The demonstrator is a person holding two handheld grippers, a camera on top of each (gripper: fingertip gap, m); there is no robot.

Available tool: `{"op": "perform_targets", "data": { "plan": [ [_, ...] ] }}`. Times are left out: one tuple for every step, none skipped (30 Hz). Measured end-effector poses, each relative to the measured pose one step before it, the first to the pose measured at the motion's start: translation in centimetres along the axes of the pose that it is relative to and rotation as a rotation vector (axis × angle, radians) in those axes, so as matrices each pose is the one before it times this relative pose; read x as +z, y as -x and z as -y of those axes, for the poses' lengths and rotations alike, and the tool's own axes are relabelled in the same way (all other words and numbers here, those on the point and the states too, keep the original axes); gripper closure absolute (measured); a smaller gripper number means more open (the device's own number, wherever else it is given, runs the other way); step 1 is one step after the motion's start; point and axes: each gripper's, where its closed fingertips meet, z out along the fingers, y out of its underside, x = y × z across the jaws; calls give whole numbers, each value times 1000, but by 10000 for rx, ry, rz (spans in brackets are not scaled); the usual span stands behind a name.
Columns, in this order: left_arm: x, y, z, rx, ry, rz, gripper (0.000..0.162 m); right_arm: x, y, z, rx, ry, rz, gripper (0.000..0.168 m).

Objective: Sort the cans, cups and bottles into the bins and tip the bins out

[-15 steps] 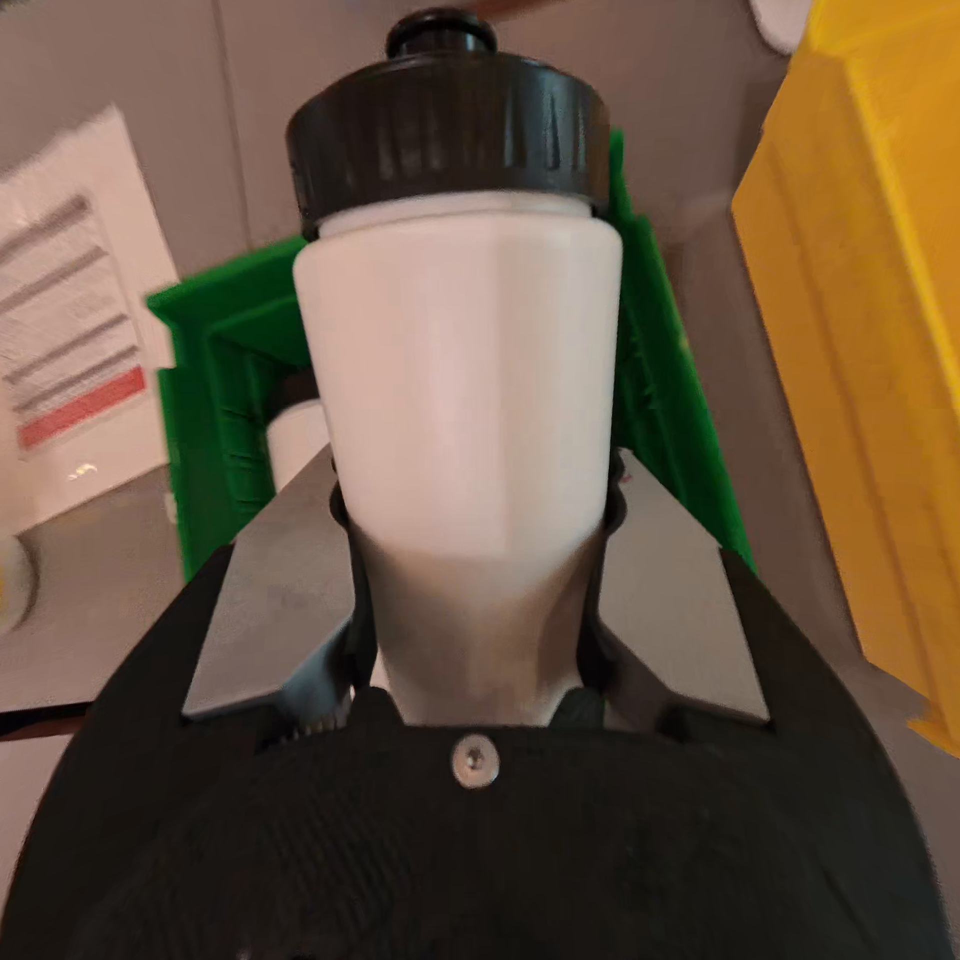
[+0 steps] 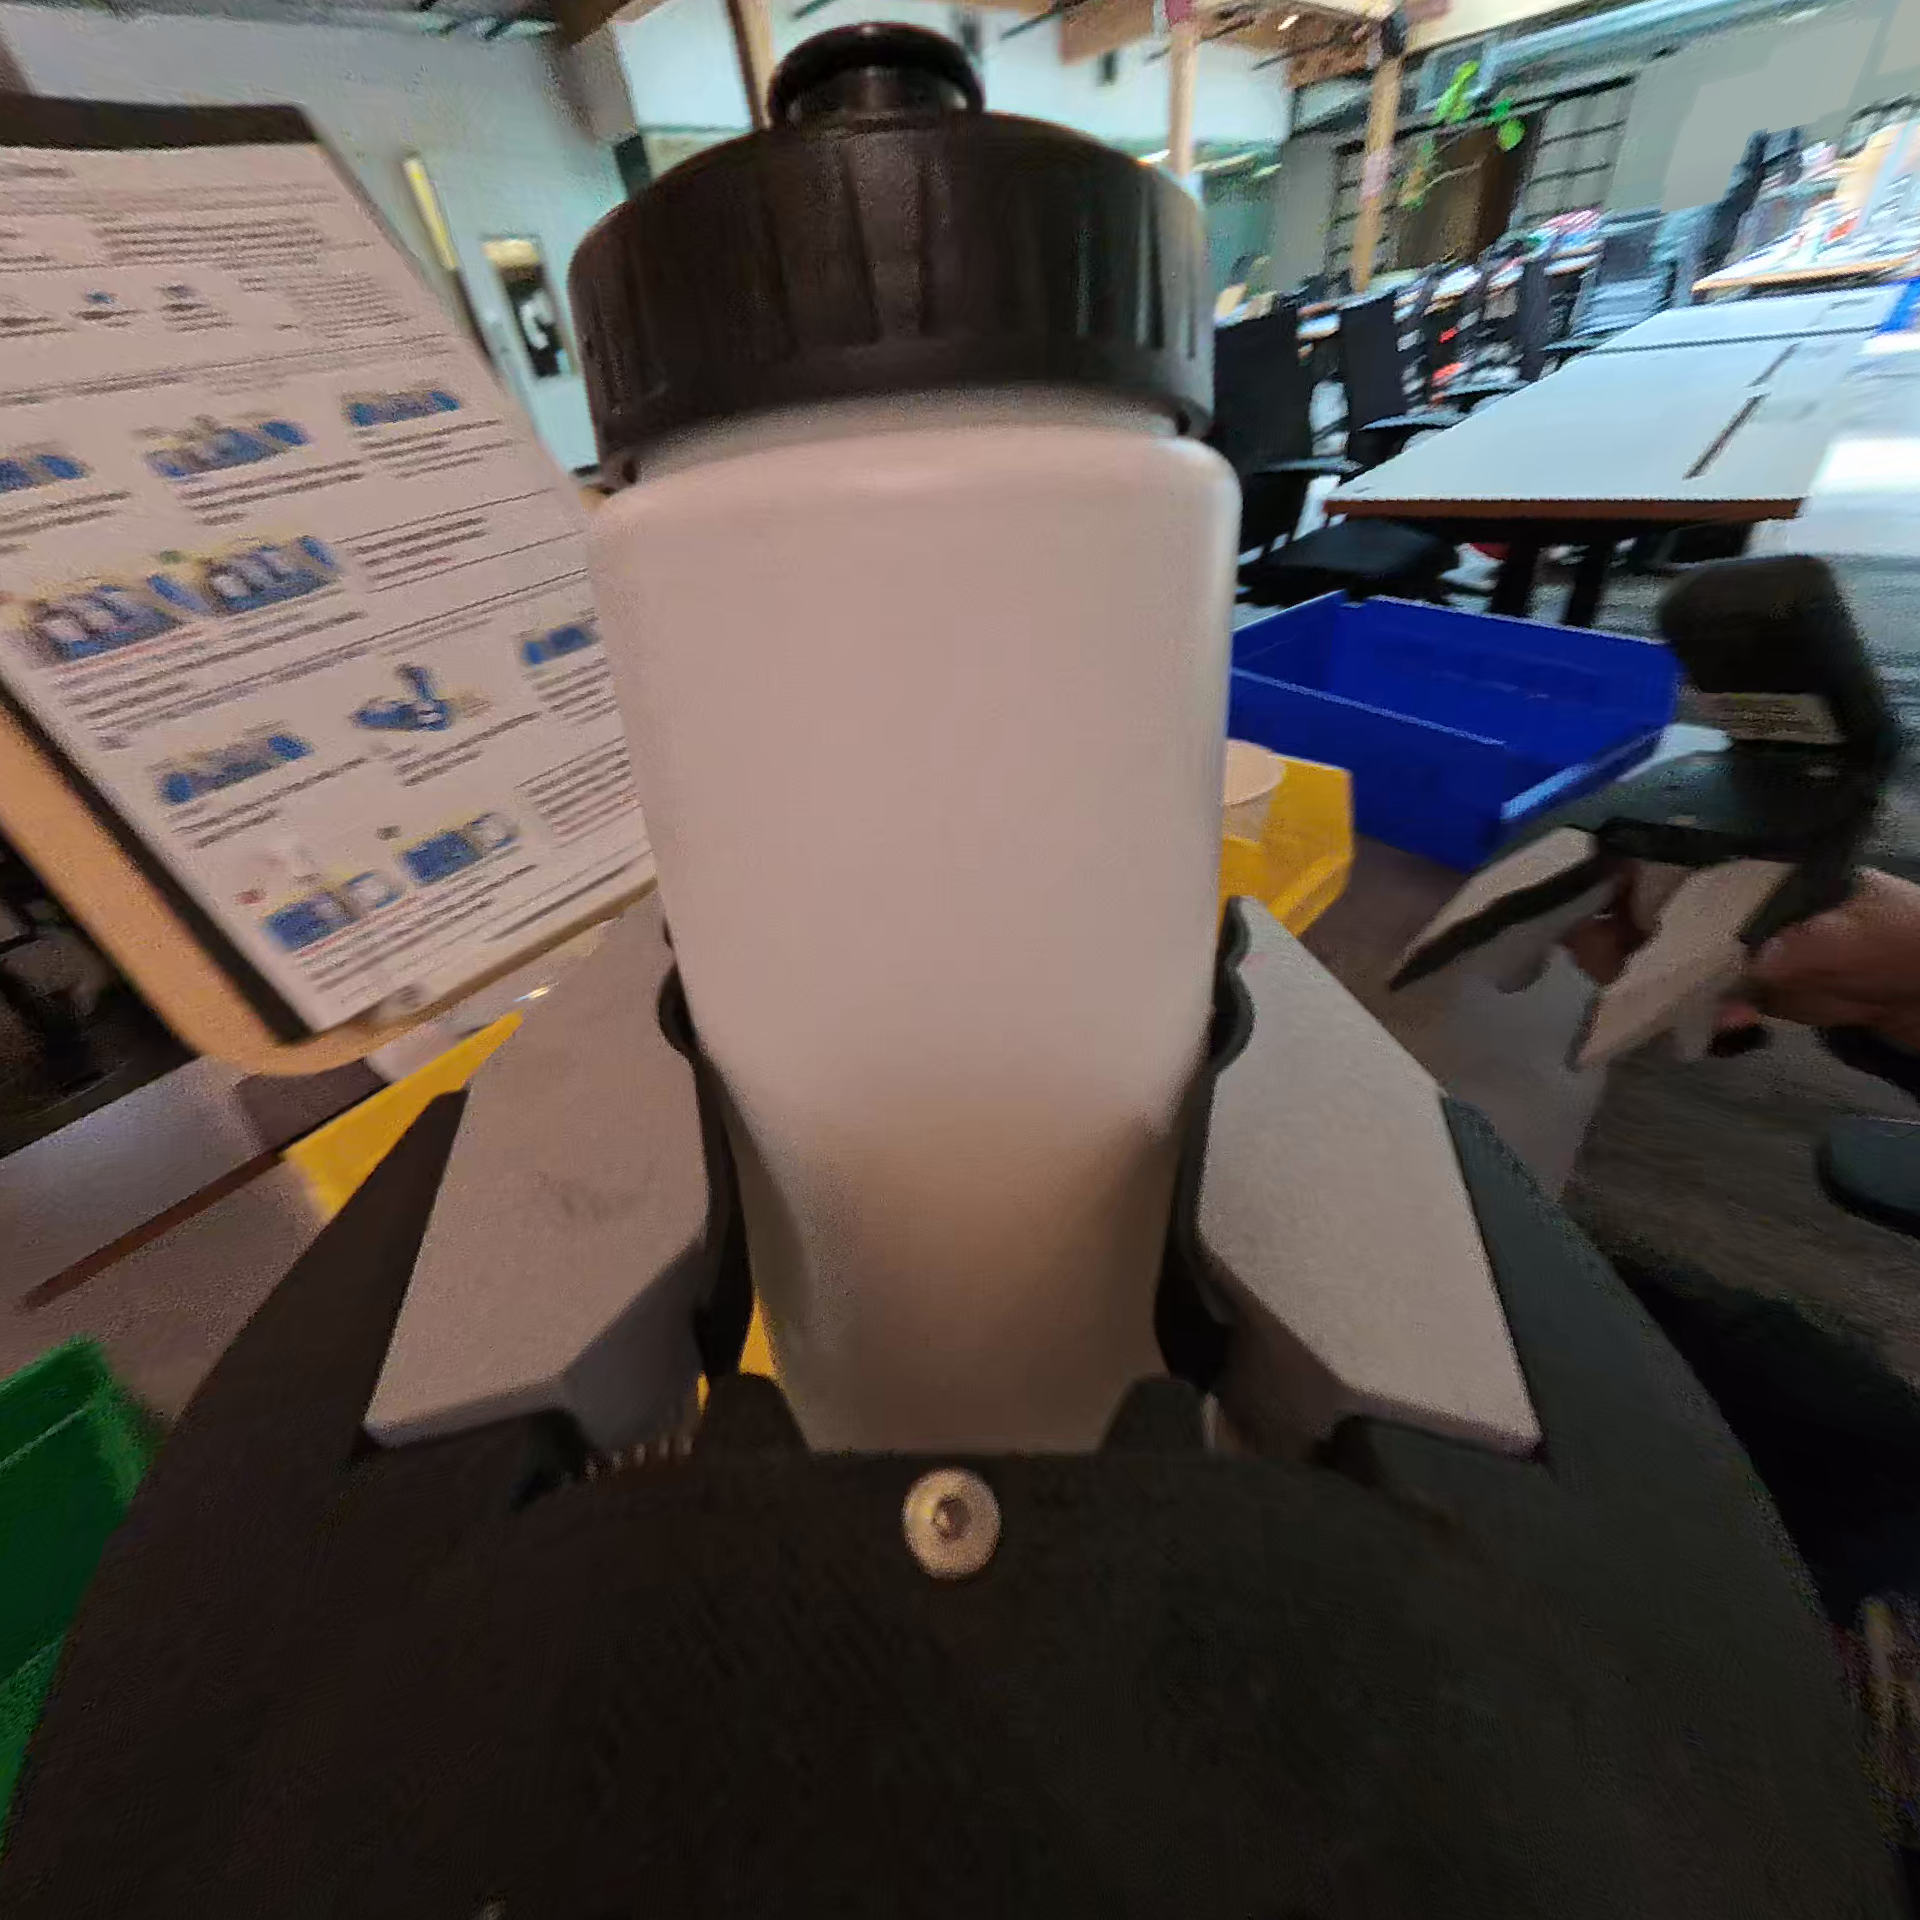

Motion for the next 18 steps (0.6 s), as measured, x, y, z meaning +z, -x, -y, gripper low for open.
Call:
{"op": "perform_targets", "data": {
  "plan": [
    [842,-2429,-357,-103,-285,-500,64,379,1017,1300,30,-273,446,93],
    [885,-1912,-563,-83,-226,-320,64,436,1082,1439,-31,-296,438,93],
    [910,-1560,-798,-64,-148,-216,63,488,1035,1468,-90,-268,387,92],
    [967,-1420,-976,-131,-55,-265,63,570,744,1417,-114,-210,209,89],
    [1212,-1017,-926,-175,19,-202,63,608,558,1383,-160,-171,108,85],
    [1319,-996,-1193,-102,441,-345,64,634,512,1359,-205,-182,127,82],
    [1124,-686,-1017,7,506,-201,64,660,235,1261,-214,-174,59,80],
    [801,-178,-147,82,-31,140,64,638,-271,1041,-199,-109,-139,75],
    [536,-250,52,59,-88,32,64,544,-631,931,-131,-107,-274,70],
    [398,-436,-18,5,11,-188,64,395,-543,968,-35,-209,-185,71],
    [288,-119,-218,-34,132,-43,63,307,-146,973,29,-266,82,72],
    [188,209,-209,72,35,156,62,297,166,824,51,-217,297,72],
    [192,143,-382,88,98,82,62,367,103,496,73,-59,260,77],
    [212,98,-570,17,179,20,63,451,-184,14,-9,167,79,82],
    [158,142,-497,-11,102,57,64,478,-350,-389,-147,316,-37,93],
    [151,208,-604,-62,189,71,64,484,-155,-542,-112,301,46,93],
    [116,254,-698,-112,249,64,64,417,-185,-549,-10,213,-37,93],
    [120,135,-533,-148,163,-23,64,292,-183,-458,-33,119,-106,93]
  ]
}}
